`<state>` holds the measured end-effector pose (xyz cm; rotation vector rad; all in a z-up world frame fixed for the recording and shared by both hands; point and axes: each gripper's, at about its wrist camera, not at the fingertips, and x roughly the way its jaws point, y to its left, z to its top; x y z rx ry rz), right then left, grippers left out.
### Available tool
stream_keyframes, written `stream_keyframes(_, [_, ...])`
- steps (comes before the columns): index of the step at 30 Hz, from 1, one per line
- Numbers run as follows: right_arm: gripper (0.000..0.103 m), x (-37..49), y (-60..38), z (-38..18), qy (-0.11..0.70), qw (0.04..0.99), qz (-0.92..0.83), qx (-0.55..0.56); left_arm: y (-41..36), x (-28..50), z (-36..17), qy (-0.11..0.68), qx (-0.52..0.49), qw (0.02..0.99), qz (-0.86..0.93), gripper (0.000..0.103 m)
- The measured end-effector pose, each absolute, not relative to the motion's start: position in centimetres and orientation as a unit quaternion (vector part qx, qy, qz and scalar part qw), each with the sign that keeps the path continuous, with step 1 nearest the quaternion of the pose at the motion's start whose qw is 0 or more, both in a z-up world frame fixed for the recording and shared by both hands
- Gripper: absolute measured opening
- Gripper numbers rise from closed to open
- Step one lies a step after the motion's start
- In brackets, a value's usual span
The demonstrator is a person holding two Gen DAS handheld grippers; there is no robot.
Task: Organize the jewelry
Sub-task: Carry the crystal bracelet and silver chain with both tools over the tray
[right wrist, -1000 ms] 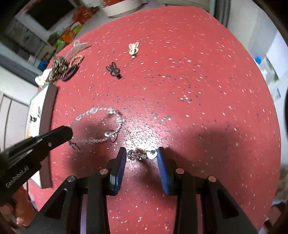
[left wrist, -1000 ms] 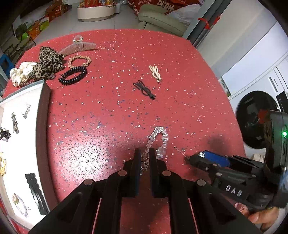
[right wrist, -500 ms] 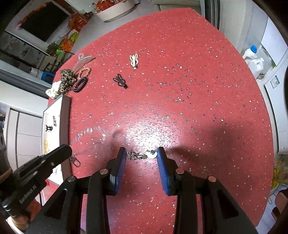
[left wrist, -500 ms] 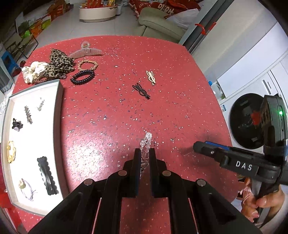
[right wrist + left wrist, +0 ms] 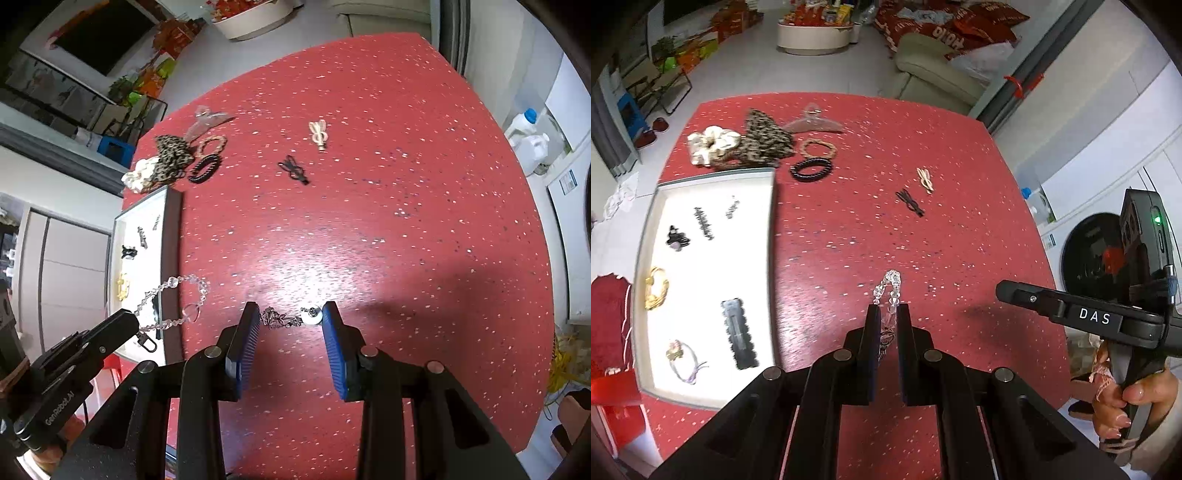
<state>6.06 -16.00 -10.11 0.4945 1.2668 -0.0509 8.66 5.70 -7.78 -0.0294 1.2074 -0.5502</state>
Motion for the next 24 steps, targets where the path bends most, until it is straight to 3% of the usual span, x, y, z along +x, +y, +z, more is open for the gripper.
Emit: stream_keyframes(24, [0.038,11.1,-2.2,-7.7,0.598,0.783,0.073,0.157,20.5,10.0,-6.9,0.540,-0.075,0.824,-0.153,0.010])
